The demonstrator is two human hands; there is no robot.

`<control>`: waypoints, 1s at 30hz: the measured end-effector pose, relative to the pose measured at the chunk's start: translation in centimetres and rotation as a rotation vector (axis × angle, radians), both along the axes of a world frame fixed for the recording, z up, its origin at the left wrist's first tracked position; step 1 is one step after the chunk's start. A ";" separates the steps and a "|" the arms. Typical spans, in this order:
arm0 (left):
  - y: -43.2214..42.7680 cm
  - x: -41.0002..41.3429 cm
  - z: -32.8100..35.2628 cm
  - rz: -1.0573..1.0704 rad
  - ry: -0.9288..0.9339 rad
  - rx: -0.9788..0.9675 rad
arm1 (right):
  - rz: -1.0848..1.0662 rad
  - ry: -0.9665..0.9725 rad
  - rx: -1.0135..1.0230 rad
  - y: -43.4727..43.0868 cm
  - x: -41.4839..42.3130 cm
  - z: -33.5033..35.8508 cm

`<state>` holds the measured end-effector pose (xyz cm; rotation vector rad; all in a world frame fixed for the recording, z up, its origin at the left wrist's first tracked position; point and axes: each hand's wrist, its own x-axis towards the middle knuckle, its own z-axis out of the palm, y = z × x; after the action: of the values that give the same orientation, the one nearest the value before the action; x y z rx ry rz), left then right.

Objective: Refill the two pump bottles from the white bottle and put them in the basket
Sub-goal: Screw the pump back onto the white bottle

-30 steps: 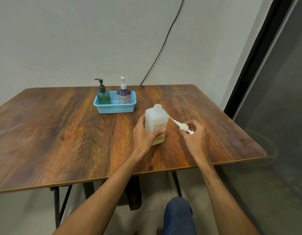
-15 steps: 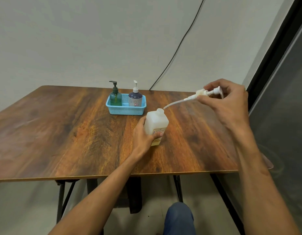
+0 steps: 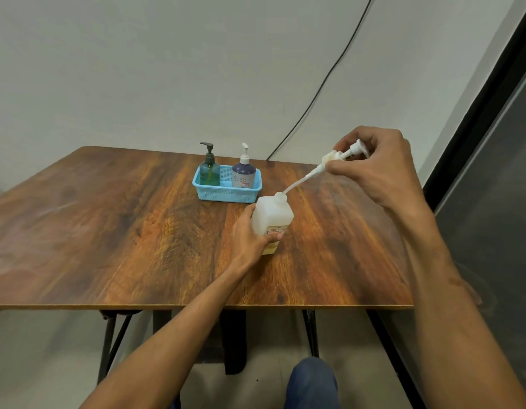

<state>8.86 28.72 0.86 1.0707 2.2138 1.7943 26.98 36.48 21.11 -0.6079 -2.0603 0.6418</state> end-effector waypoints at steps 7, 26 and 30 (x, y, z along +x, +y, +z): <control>-0.1 0.0 0.2 0.008 0.010 -0.015 | 0.043 -0.127 0.014 -0.3 -2.1 -0.5; 0.0 0.5 0.4 -0.054 0.017 0.014 | 0.157 -0.420 -0.069 2.6 -8.4 -6.0; -0.2 0.5 0.1 -0.063 0.010 0.029 | 0.167 -0.408 -0.071 2.9 -8.7 -6.4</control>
<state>9.35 28.55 0.95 1.1440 2.1403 1.8052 18.32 39.41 14.67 -0.6529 -2.4973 0.7367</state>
